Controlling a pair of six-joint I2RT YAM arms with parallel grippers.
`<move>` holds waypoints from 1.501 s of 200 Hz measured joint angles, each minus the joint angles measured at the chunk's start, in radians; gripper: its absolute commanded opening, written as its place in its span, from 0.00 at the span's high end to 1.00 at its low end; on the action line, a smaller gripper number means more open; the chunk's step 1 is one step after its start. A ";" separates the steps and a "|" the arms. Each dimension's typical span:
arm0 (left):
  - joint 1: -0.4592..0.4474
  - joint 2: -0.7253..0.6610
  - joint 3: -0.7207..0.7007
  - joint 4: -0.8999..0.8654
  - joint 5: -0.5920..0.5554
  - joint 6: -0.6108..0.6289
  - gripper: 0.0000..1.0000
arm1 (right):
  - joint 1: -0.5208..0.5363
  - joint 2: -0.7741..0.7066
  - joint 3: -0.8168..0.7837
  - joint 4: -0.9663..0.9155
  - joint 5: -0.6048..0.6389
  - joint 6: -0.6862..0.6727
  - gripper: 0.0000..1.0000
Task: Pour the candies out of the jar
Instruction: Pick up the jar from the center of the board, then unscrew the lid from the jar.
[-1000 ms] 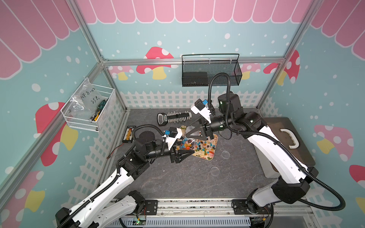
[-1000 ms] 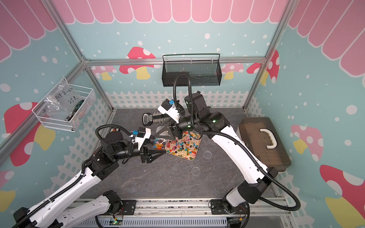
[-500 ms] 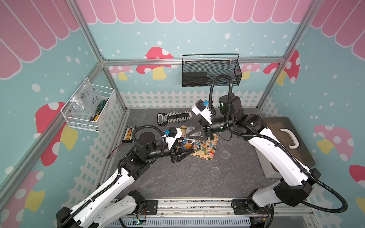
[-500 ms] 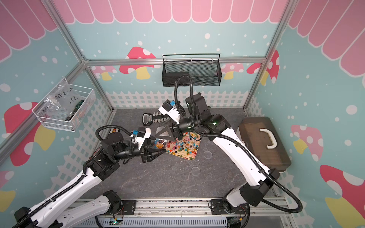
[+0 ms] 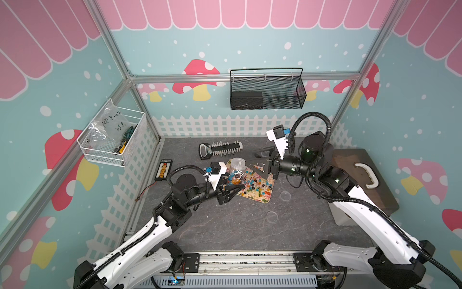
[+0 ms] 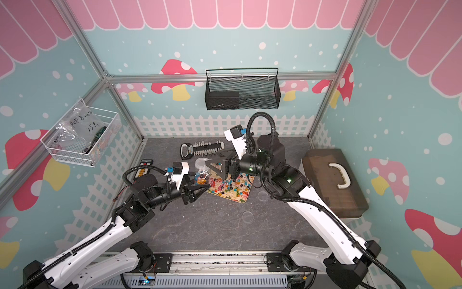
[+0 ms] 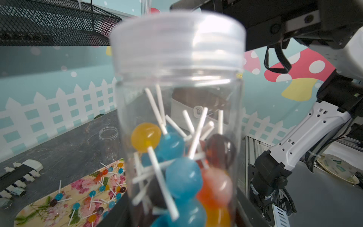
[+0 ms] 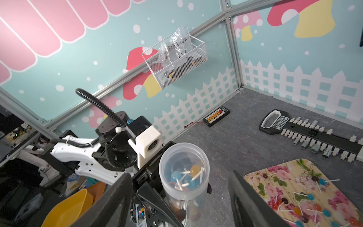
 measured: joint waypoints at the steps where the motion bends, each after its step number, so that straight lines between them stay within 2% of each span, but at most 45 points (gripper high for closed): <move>1: 0.000 0.000 0.000 0.000 0.000 0.000 0.43 | 0.001 0.001 0.000 0.002 0.003 0.003 0.25; 39: -0.001 0.010 0.000 0.011 -0.020 0.000 0.43 | 0.031 0.036 -0.002 0.022 0.056 0.047 0.26; 92: -0.006 0.010 0.000 0.010 -0.035 0.001 0.43 | 0.081 0.126 0.047 -0.051 0.102 0.019 0.29; 158: -0.010 0.010 0.000 0.007 -0.044 0.000 0.43 | 0.095 0.143 0.089 -0.077 0.106 -0.014 0.53; 197: -0.010 0.010 0.000 0.002 -0.052 0.000 0.43 | 0.094 0.151 0.093 -0.078 0.095 -0.033 0.63; 226: -0.010 0.009 0.000 -0.005 -0.048 0.005 0.43 | 0.091 0.153 0.101 -0.096 0.075 -0.076 0.64; 246: -0.010 0.002 0.003 -0.004 -0.019 0.004 0.43 | 0.066 0.161 0.126 -0.123 -0.012 -0.149 0.63; 254: -0.010 0.000 0.009 -0.004 0.000 0.002 0.43 | 0.051 0.166 0.140 -0.133 -0.071 -0.189 0.60; 271: -0.011 -0.006 0.027 0.006 0.064 -0.006 0.43 | 0.010 0.177 0.169 -0.137 -0.265 -0.296 0.57; 300: -0.020 -0.020 0.052 0.024 0.158 -0.032 0.43 | -0.034 0.210 0.217 -0.122 -0.529 -0.389 0.60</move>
